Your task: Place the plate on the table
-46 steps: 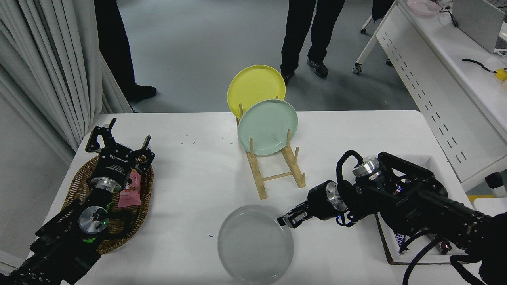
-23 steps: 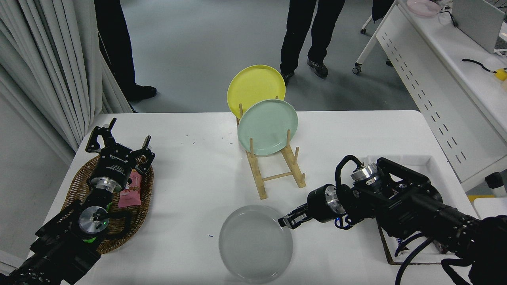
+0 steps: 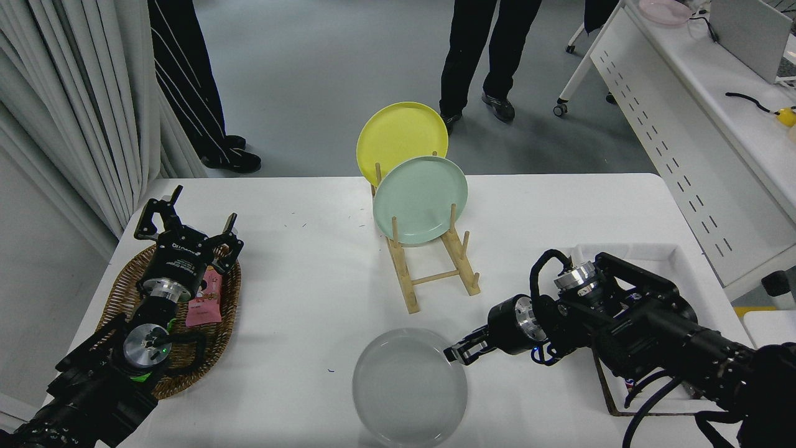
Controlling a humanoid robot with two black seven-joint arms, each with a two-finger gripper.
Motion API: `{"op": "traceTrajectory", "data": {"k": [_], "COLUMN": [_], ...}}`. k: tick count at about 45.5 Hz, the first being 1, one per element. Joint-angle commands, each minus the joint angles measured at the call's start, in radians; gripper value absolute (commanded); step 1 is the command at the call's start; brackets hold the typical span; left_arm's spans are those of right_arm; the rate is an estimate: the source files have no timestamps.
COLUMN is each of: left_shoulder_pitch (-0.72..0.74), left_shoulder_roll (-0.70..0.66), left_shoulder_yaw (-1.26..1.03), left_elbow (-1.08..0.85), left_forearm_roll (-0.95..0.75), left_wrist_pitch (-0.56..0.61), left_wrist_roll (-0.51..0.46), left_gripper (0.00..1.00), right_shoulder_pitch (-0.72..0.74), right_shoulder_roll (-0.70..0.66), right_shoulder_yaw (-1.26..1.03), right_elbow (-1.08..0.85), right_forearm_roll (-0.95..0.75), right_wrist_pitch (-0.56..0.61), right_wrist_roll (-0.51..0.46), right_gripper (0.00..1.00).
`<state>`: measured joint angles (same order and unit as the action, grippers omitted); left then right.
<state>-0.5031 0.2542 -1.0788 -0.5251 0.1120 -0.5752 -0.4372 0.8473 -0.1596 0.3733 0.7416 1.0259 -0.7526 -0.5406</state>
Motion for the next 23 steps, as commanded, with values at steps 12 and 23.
{"op": "traceTrajectory", "data": {"k": [12, 23], "left_shoulder_pitch": [0.0, 0.0], "left_shoulder_roll": [-0.001, -0.001], "left_shoulder_yaw": [0.0, 0.0], "left_elbow": [0.0, 0.0], "left_forearm_roll": [0.0, 0.0], "left_wrist_pitch": [0.0, 0.0], "left_wrist_roll": [0.0, 0.0], "left_gripper": [1.0, 1.0], "right_shoulder_pitch": [-0.004, -0.004], "right_shoulder_roll": [-0.015, -0.014], "right_shoulder_yaw": [-0.007, 0.003], "right_elbow": [-0.001, -0.001], "right_forearm_roll": [-0.013, -0.015], "right_wrist_pitch": [0.003, 0.006], "right_wrist_roll": [-0.001, 0.001], "right_gripper": [0.0, 0.0]}}
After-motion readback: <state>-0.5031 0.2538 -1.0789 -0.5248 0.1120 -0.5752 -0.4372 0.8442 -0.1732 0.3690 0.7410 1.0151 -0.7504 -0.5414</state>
